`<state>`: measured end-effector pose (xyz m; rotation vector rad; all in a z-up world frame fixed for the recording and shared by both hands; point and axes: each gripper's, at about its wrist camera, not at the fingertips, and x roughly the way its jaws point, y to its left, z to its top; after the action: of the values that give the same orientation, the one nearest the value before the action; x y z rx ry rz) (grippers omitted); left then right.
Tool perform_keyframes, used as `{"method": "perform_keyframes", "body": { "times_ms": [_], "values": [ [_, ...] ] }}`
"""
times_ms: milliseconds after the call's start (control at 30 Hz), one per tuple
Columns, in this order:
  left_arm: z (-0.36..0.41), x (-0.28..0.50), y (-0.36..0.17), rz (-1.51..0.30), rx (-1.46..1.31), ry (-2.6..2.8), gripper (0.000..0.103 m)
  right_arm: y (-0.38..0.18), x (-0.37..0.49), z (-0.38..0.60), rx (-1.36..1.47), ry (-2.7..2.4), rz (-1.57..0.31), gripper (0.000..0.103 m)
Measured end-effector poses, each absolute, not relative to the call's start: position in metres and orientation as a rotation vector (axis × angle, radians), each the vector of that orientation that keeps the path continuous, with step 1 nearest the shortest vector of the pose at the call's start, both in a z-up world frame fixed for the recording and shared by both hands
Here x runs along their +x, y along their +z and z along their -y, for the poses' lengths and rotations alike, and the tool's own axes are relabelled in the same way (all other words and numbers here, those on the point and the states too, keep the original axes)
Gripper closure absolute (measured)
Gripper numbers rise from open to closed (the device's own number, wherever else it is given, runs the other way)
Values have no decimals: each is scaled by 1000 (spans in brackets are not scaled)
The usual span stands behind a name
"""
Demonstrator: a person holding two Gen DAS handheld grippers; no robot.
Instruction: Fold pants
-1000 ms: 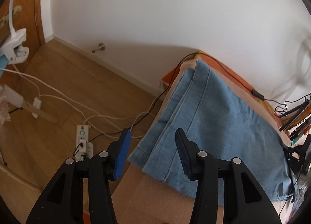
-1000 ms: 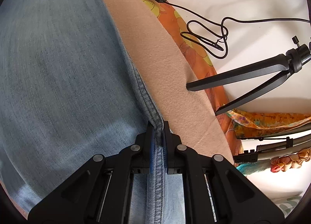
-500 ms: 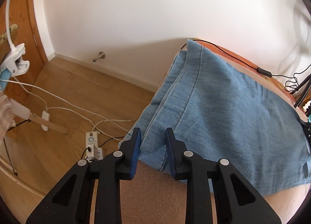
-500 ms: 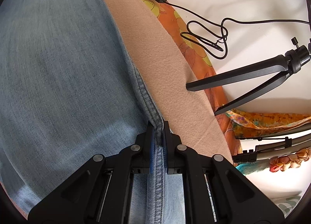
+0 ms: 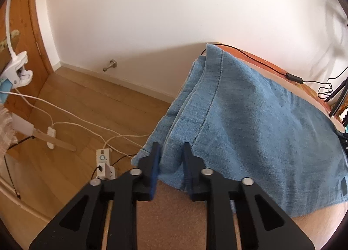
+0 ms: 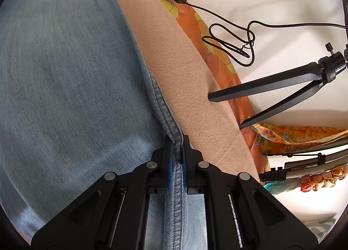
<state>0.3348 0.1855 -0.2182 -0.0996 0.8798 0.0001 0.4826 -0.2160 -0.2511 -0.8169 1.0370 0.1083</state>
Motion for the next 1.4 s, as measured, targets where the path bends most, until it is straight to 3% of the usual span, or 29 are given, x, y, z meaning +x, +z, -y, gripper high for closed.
{"method": "perform_keyframes", "body": {
  "times_ms": [200, 400, 533, 600, 700, 767, 833, 900, 967, 1200, 1400],
  "values": [
    [-196, 322, -200, -785, -120, 38, 101, -250, 482, 215, -811, 106, -1036, 95],
    [-225, 329, -223, -856, -182, 119, 103, -249, 484, 217, -785, 102, -1043, 95],
    [-225, 318, -210, -825, -183, 112, 102, -240, 483, 220, -744, 103, -1048, 95],
    [-217, 312, -197, -815, -146, 101, 96, -226, 481, 225, -674, 106, -1035, 95],
    [-200, 300, -170, -775, -111, 56, 91, -197, 472, 236, -557, 118, -1000, 81],
    [-185, 291, -151, -744, -85, 10, 90, -176, 459, 244, -498, 122, -964, 65],
    [-166, 283, -132, -719, -55, -28, 85, -155, 441, 255, -435, 137, -933, 59],
    [-145, 275, -115, -699, -43, -103, 64, -137, 420, 265, -395, 140, -904, 59],
    [-122, 268, -101, -675, -1, -144, 58, -121, 399, 277, -375, 124, -875, 56],
    [-35, 253, -75, -667, 51, -340, 58, -72, 322, 335, -243, 114, -811, 53],
    [50, 238, -69, -687, 134, -497, 58, -62, 233, 391, -194, 66, -809, 53]
  ]
}}
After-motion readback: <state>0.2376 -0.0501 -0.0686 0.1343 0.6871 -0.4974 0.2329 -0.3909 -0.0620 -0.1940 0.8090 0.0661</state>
